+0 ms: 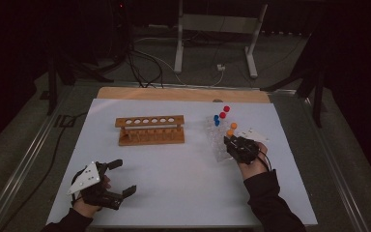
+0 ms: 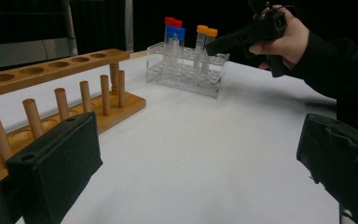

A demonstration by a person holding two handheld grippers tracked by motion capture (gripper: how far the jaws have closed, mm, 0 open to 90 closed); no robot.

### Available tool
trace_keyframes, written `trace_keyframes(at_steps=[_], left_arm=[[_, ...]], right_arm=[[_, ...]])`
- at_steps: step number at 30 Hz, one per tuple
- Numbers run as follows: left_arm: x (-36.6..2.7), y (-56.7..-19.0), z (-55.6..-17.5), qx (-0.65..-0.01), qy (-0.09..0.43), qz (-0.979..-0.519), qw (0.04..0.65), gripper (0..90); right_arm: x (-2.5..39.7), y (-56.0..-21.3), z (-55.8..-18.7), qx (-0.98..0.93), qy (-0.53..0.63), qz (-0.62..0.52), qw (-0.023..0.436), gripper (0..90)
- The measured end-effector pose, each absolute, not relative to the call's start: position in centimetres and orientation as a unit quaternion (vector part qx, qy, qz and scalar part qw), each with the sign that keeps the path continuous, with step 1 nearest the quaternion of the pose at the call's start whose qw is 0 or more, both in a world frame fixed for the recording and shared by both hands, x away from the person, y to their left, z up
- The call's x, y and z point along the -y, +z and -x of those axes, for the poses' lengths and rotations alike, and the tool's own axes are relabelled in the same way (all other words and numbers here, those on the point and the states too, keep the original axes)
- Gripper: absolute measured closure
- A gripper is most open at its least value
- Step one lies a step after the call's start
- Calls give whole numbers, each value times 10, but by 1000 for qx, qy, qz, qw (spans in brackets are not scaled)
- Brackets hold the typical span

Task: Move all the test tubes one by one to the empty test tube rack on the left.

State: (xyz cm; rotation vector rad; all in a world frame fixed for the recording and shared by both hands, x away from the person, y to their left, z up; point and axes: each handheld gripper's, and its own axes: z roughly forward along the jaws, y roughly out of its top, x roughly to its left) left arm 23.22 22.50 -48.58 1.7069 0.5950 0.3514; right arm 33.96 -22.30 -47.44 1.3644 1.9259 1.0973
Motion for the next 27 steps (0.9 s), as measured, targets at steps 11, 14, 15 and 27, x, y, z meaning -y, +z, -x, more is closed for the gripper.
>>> trace_keyframes(at_steps=[11, 14, 15, 27], left_arm=[[-225, -486, -232, -255, 152, -734, 610, 5], [-225, -486, -232, -256, 153, -735, 609, 5], [-225, -486, -232, -256, 152, -735, 610, 5], [-225, -487, -232, -257, 154, -737, 606, 5]], right_arm=[[223, -473, -340, -716, 401, -502, 272, 745], [224, -467, -339, -714, 407, -499, 277, 745], [224, -467, -339, -714, 407, -499, 277, 745], [223, -443, -334, -711, 420, -481, 296, 745]])
